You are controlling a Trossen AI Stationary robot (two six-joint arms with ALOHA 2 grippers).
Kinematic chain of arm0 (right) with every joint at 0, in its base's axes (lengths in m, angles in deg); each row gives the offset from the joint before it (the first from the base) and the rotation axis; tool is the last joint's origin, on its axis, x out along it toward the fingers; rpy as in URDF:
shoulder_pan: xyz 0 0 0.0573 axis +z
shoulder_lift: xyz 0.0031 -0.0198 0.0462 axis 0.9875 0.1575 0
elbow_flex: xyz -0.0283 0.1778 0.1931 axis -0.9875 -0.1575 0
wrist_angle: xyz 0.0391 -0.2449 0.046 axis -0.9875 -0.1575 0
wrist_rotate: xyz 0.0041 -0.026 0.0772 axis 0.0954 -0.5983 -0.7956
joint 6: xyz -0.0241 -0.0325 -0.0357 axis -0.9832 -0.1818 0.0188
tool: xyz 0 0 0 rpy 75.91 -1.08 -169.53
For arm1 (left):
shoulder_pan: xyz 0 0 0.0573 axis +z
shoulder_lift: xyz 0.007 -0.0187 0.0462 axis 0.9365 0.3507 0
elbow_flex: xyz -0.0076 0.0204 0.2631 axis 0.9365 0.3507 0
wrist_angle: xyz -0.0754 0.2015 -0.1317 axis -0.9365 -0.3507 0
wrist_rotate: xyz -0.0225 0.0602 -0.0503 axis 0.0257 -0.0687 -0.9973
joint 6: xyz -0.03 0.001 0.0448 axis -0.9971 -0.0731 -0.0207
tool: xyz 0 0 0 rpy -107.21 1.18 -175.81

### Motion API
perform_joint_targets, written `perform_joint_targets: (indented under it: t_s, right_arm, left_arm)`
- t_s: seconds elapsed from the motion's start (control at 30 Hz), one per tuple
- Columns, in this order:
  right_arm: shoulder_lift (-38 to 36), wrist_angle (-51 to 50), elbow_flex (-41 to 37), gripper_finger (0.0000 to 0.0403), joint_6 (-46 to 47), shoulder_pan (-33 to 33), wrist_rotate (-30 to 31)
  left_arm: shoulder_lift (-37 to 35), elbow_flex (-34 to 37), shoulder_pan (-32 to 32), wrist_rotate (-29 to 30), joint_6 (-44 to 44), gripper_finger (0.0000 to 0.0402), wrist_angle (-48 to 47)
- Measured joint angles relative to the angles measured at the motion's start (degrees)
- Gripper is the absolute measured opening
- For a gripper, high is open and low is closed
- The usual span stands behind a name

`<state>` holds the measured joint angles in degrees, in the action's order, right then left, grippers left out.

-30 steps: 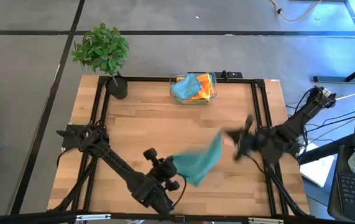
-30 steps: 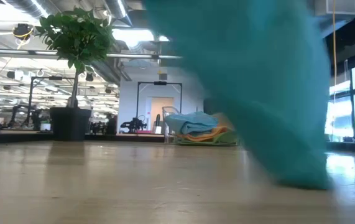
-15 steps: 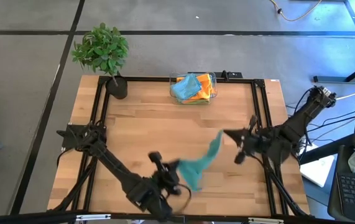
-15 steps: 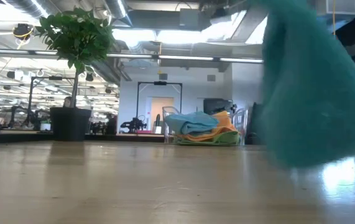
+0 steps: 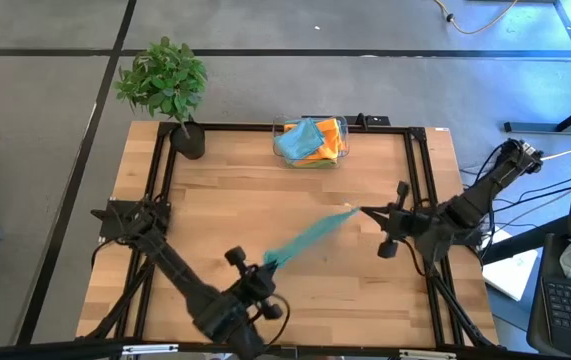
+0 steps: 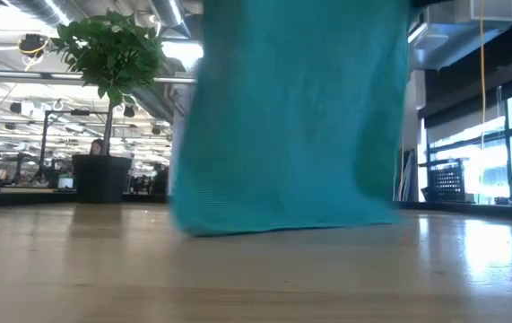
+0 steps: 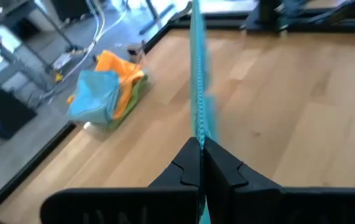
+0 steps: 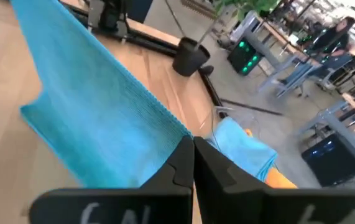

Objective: Fold microfiber towels
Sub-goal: Fold the blue microfiber towel

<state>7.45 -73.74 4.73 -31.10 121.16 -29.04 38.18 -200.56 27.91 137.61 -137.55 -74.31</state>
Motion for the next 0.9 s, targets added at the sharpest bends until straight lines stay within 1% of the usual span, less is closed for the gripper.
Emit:
perform_joint_targets:
  t_s: [0.07, 0.13, 0.17, 0.23, 0.27, 0.4, 0.57, 0.63, 0.73, 0.83, 0.9]
  right_arm:
    - [0.04, -0.59, 0.00, 0.0004, 0.96, 1.85, 2.20]
    - [0.04, 0.83, 0.00, 0.0004, -1.11, 2.54, 4.58]
    - [0.04, 2.33, 0.00, 0.0004, -3.06, 2.24, 5.34]
    - [0.08, 5.81, 0.00, 0.0004, -7.49, 0.53, 5.10]
    - [0.23, 8.12, 0.00, 0.0004, -9.47, -0.70, 4.05]
    - [0.66, 15.52, 0.00, 0.0004, -16.21, -7.70, -5.86]
    - [2.03, 22.35, 0.00, 0.0003, -22.66, -19.10, -16.81]
    - [2.76, 24.63, 0.00, 0.0003, -24.19, -23.85, -21.32]
    - [3.37, 27.08, 0.00, 0.0003, -25.83, -29.56, -26.63]
    - [3.28, 29.88, 0.00, 0.0003, -27.76, -32.65, -28.78]
    - [3.15, 33.42, 0.04, 0.0003, -30.72, -33.89, -29.68]
  left_arm:
    - [0.00, 0.00, -1.38, 1.66, -0.62, 0.0000, -0.46]
    - [-0.33, 0.00, -2.16, 3.20, -1.44, 0.0000, -2.07]
    - [-0.50, 0.00, -2.16, 3.17, -0.51, 0.0000, -2.31]
    - [-0.55, -0.04, -1.92, 3.03, 3.28, 0.0000, -2.16]
    - [-0.51, -0.02, -1.60, 2.47, 4.66, 0.0000, -2.18]
    - [-0.48, 0.37, 1.17, -1.10, 9.83, 0.0000, -2.22]
    - [-0.88, 2.06, 5.94, -1.22, 17.43, 0.0000, -2.17]
    - [-2.05, 3.39, 8.01, -2.28, 19.82, 0.0000, -2.24]
    - [-6.19, 5.86, 11.13, -3.79, 22.62, 0.0000, -2.21]
    - [-12.37, 8.89, 11.85, -2.95, 24.22, 0.0000, -2.13]
    - [-17.47, 11.69, 11.72, -1.42, 24.64, 0.0000, -2.14]
